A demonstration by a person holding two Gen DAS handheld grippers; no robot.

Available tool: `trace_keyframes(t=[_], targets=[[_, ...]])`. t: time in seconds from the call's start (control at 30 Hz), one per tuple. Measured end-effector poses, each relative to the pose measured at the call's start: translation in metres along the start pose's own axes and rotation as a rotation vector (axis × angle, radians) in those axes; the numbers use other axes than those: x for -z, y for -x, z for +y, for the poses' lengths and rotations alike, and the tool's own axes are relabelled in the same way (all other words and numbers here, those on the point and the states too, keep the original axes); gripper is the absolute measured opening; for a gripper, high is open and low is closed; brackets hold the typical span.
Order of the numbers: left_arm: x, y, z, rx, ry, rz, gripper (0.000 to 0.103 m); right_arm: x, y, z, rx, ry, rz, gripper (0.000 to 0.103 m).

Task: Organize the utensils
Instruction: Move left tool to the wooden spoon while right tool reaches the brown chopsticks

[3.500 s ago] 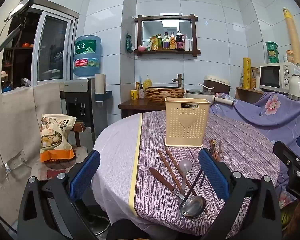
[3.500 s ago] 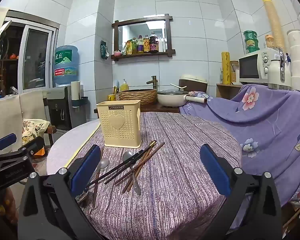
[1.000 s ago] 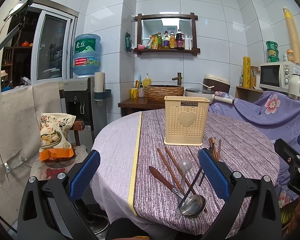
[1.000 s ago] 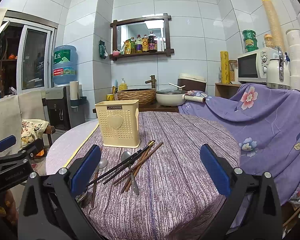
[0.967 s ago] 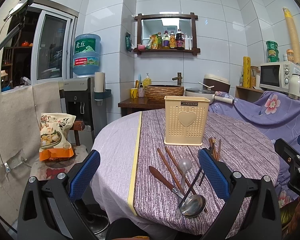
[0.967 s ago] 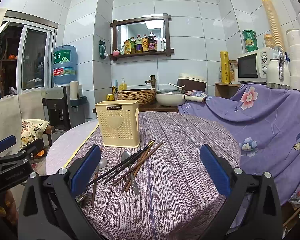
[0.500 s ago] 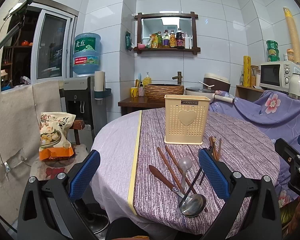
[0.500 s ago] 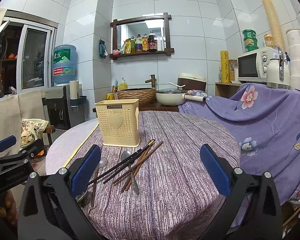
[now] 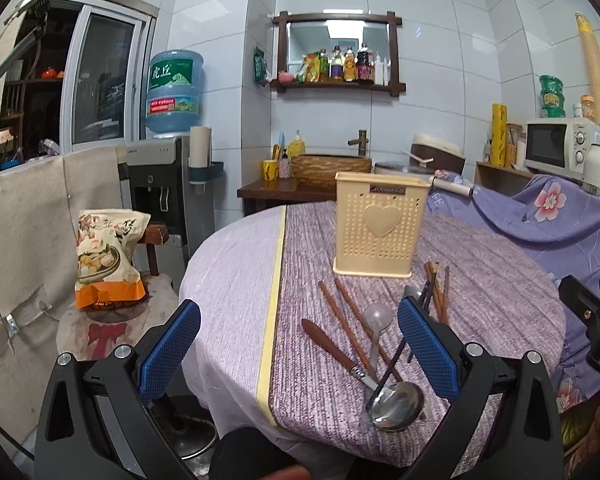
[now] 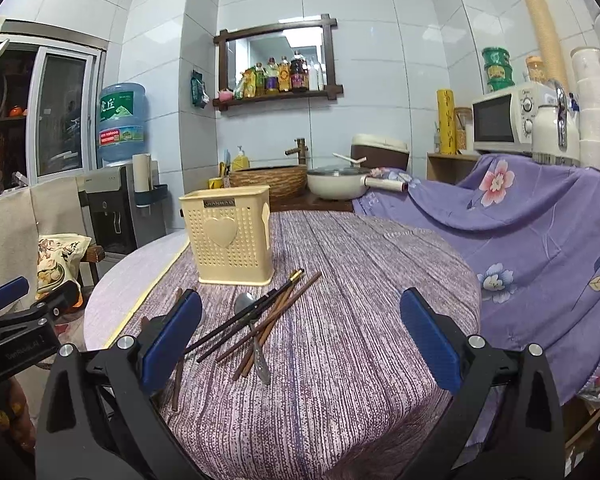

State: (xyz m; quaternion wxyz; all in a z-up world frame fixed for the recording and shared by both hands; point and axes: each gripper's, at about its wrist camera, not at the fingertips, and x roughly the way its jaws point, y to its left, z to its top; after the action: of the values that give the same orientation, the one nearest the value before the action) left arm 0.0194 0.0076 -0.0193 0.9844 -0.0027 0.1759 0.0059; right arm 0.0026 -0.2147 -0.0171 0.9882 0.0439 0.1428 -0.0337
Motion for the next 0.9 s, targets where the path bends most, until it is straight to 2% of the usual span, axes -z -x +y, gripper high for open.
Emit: trace_keyframes(t=[0.2,0.33,0.43,0.5,0.67,0.9], targets=[[0.006,-0.031,0.013,0.001,-0.008,0.124,0.097,0.004,-0.031,-0.005,0.007,0.029,0.099,0.098],[0.003,-0.048,0.021,0.0,-0.02,0.16,0.097,0.005,-0.058,-0.013,-0.002,0.009,0.184,0.098],[-0.002,-0.062,0.024,0.033,-0.016,0.201,0.095,0.003,-0.081,-0.018,-0.024,0.002,0.255,0.097],[-0.005,-0.074,0.023,0.052,-0.021,0.237,0.092,0.001,-0.093,-0.022,-0.046,-0.015,0.294,0.095],[-0.009,-0.101,0.017,0.121,-0.02,0.336,0.072,-0.006,-0.128,-0.03,-0.074,-0.052,0.385,0.082],[-0.005,-0.133,0.008,0.193,0.008,0.469,0.048,-0.019,-0.192,-0.032,-0.152,-0.116,0.526,0.057]])
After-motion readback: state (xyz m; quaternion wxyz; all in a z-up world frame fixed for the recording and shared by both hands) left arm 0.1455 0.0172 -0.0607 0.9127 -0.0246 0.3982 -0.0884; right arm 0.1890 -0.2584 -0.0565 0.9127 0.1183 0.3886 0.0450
